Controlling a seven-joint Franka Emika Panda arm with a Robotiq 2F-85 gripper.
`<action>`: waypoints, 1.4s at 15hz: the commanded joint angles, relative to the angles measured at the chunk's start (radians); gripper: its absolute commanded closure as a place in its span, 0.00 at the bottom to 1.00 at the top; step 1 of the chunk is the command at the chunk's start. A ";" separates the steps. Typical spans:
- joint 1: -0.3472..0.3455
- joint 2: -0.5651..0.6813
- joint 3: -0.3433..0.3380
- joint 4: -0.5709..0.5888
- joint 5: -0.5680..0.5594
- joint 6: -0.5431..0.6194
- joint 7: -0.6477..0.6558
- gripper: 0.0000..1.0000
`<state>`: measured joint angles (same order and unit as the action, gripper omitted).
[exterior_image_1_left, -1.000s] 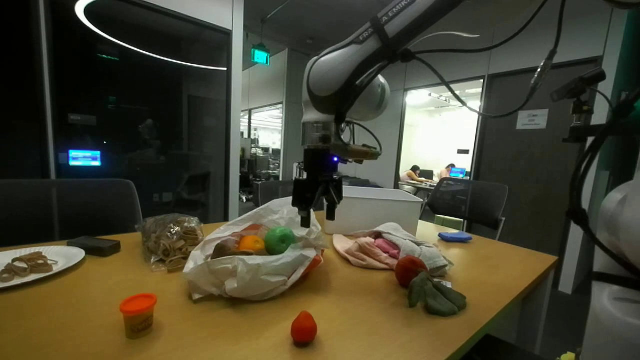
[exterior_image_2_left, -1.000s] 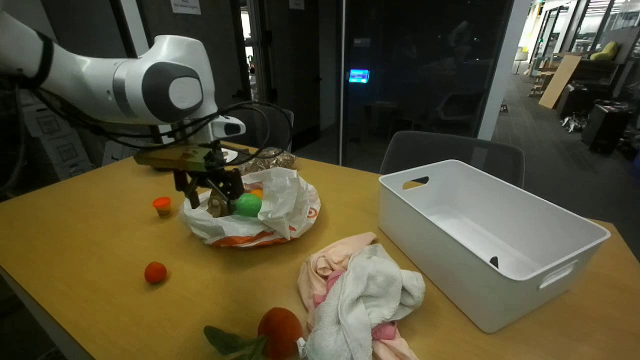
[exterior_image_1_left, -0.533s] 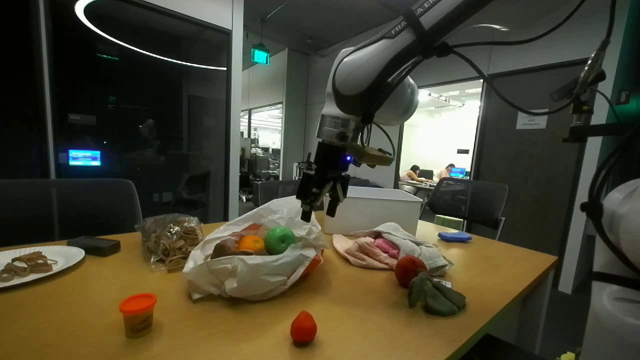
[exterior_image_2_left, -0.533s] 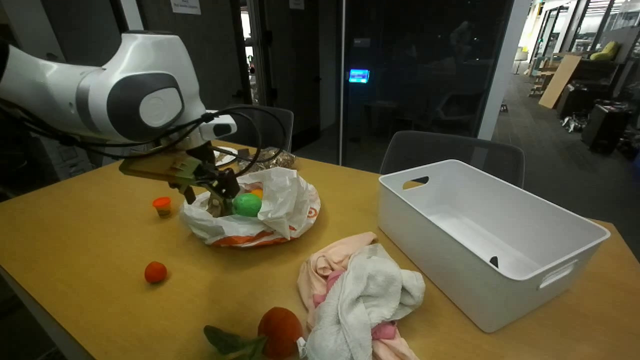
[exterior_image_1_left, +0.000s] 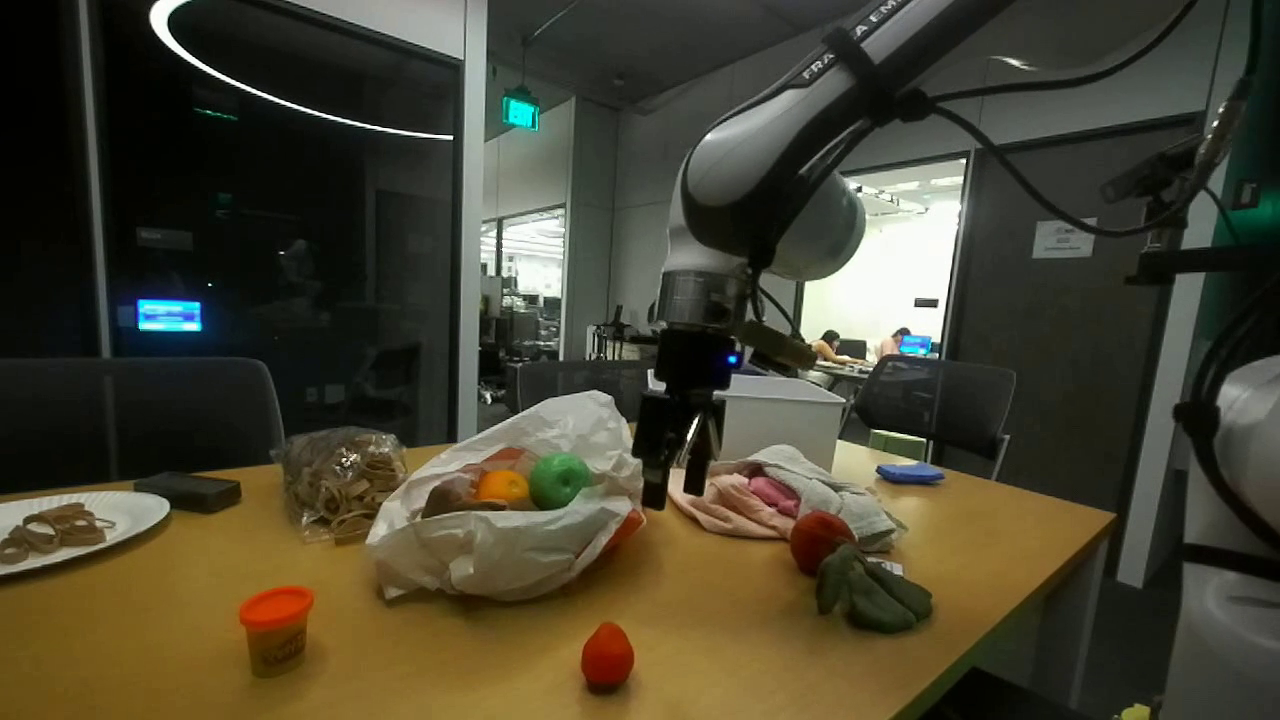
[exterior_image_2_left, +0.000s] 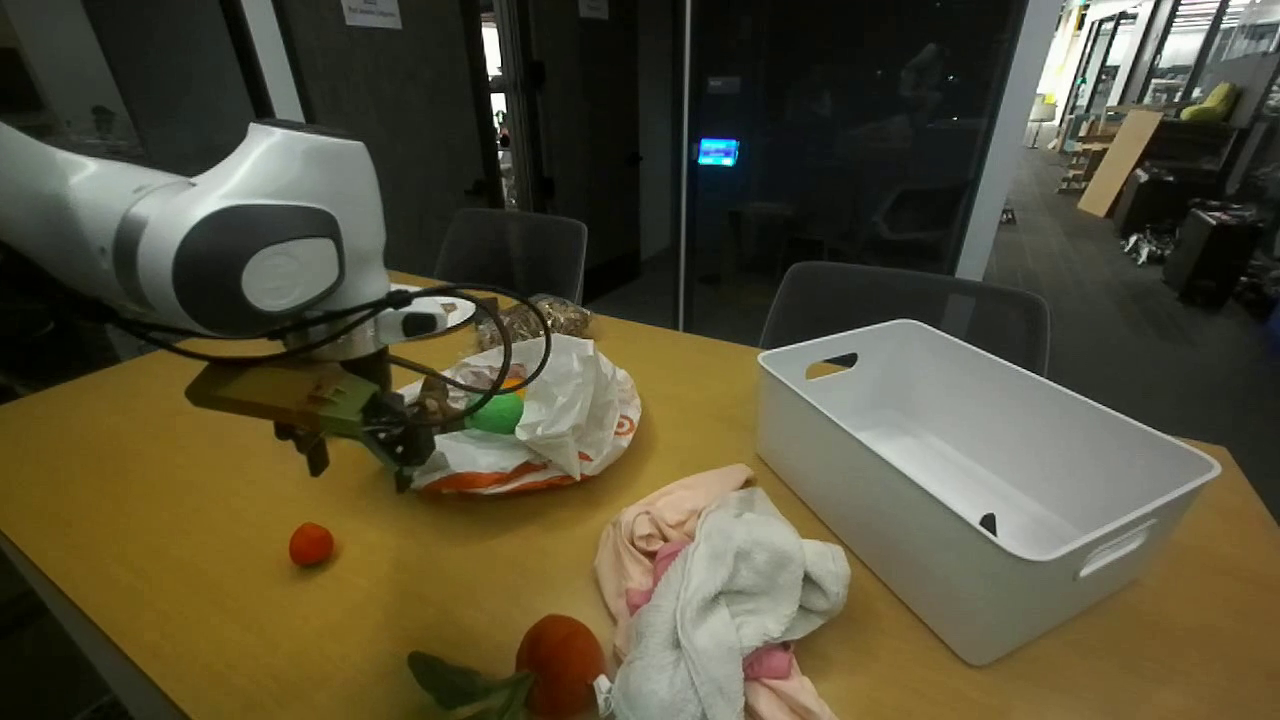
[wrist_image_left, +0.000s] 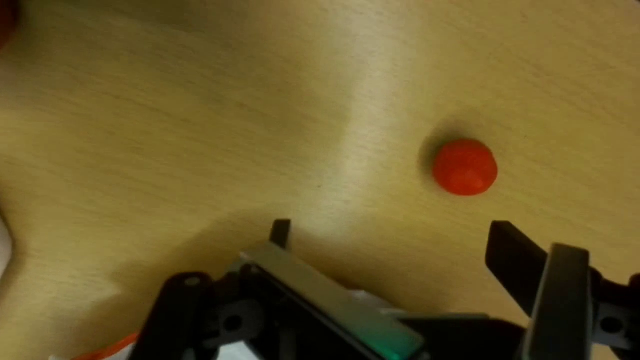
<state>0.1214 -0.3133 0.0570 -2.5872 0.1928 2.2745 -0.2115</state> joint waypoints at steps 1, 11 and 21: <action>0.061 -0.132 -0.033 -0.104 0.108 -0.018 -0.115 0.00; 0.241 -0.026 0.032 -0.173 0.213 0.334 -0.169 0.00; 0.252 0.202 0.074 -0.173 0.195 0.567 -0.170 0.00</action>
<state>0.3780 -0.1590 0.1182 -2.7611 0.3910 2.7705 -0.3732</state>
